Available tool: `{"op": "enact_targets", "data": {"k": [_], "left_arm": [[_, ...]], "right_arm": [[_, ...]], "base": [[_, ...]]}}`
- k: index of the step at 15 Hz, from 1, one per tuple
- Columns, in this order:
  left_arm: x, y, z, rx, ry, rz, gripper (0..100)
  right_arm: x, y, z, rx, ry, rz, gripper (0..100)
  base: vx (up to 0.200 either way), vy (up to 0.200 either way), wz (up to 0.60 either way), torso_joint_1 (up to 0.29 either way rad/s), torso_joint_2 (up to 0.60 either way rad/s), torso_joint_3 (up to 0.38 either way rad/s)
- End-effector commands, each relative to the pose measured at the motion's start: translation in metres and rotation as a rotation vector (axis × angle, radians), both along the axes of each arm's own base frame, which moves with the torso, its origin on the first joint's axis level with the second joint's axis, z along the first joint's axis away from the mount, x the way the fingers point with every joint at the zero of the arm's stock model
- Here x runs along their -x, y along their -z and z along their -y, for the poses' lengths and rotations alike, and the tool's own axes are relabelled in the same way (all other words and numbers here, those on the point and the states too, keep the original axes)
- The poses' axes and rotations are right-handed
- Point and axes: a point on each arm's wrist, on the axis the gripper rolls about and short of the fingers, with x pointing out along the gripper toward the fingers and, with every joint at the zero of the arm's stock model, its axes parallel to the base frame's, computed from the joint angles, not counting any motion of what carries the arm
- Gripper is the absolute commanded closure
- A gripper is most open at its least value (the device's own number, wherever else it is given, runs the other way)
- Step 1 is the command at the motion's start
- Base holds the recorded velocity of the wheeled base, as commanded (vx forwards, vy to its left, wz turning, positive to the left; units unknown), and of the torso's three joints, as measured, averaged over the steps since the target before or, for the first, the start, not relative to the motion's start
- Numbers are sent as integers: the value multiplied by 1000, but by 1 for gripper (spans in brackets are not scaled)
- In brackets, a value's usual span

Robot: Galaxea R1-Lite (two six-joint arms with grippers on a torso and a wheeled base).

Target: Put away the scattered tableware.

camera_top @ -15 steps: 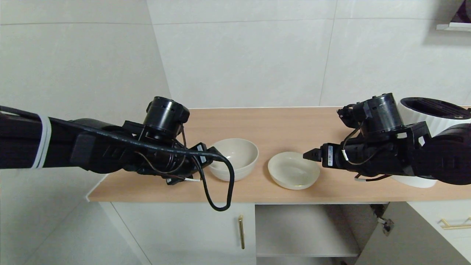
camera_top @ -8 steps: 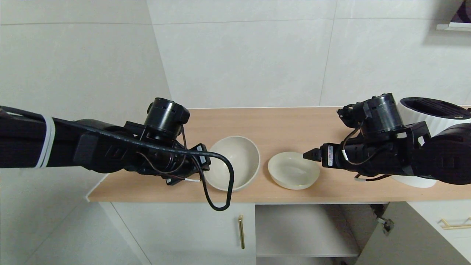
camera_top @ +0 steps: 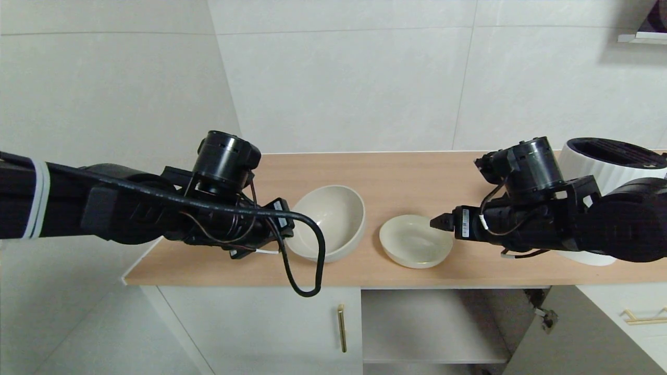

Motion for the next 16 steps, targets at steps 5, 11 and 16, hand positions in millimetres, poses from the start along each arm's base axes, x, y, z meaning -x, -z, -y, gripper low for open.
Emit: {"op": "enact_targets", "data": {"k": [5, 11, 16], "left_arm": [[6, -8, -3, 7, 3, 21, 100], [9, -11, -3, 12, 6, 29, 100], [9, -11, -3, 12, 7, 29, 100]], "right_arm": [[-12, 25, -6, 63, 30, -50, 0], [-16, 33, -8, 73, 29, -70, 0], [-17, 36, -9, 78, 29, -78, 100]], "base": [[0, 0, 0, 0, 0, 0], [0, 0, 0, 0, 0, 0], [0, 0, 0, 0, 0, 0]]}}
